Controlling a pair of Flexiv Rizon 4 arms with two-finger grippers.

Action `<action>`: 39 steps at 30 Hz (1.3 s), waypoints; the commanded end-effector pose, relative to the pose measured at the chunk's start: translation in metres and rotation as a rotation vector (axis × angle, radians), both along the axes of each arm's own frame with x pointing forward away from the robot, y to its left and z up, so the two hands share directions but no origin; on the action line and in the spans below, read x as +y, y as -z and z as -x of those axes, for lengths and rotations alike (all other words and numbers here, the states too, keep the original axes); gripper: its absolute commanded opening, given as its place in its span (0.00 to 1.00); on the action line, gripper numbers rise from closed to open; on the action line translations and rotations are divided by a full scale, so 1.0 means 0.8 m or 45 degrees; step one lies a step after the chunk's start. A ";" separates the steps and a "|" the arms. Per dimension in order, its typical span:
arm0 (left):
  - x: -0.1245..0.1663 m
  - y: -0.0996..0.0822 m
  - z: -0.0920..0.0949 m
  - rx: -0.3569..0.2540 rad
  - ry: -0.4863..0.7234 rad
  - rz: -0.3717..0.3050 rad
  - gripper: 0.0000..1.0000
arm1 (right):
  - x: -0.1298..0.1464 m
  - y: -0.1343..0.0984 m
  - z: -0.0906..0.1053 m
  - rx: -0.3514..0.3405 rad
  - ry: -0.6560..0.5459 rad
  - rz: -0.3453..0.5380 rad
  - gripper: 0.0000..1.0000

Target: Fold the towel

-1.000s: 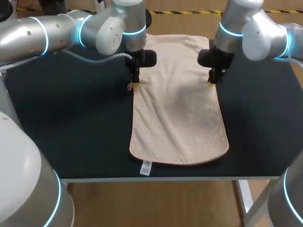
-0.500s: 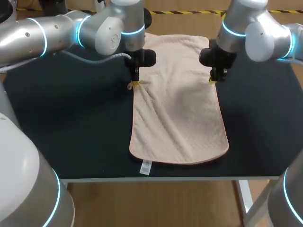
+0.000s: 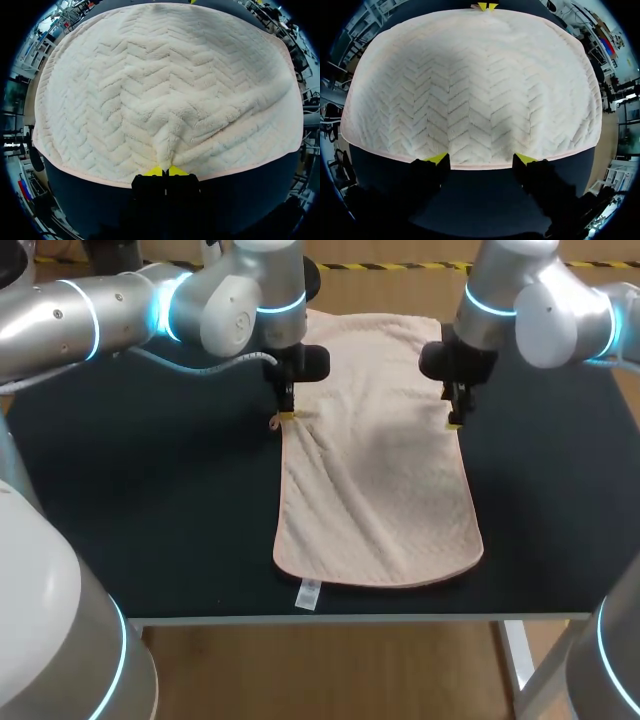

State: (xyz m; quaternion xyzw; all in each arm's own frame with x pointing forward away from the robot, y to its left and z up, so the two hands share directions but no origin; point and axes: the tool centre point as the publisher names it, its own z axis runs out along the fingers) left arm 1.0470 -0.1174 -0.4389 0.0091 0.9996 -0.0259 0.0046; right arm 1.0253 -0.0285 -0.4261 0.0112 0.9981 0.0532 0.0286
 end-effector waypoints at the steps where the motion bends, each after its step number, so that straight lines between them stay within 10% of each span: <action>1: 0.000 0.005 0.000 0.006 0.003 0.000 0.00 | -0.002 0.012 -0.011 0.018 0.003 -0.006 1.00; 15: 0.001 0.004 0.001 0.011 0.001 -0.003 0.00 | 0.000 0.022 -0.016 0.046 0.008 -0.028 1.00; 16: 0.001 0.004 0.001 0.010 0.002 -0.003 0.00 | 0.001 0.023 -0.015 0.049 0.004 -0.028 0.94; 20: 0.001 0.004 0.000 0.009 0.002 -0.002 0.00 | 0.002 0.025 -0.011 0.059 -0.004 -0.030 0.00; 39: 0.000 0.001 0.002 0.003 0.009 0.001 0.00 | -0.003 0.011 0.000 0.030 0.005 -0.052 0.00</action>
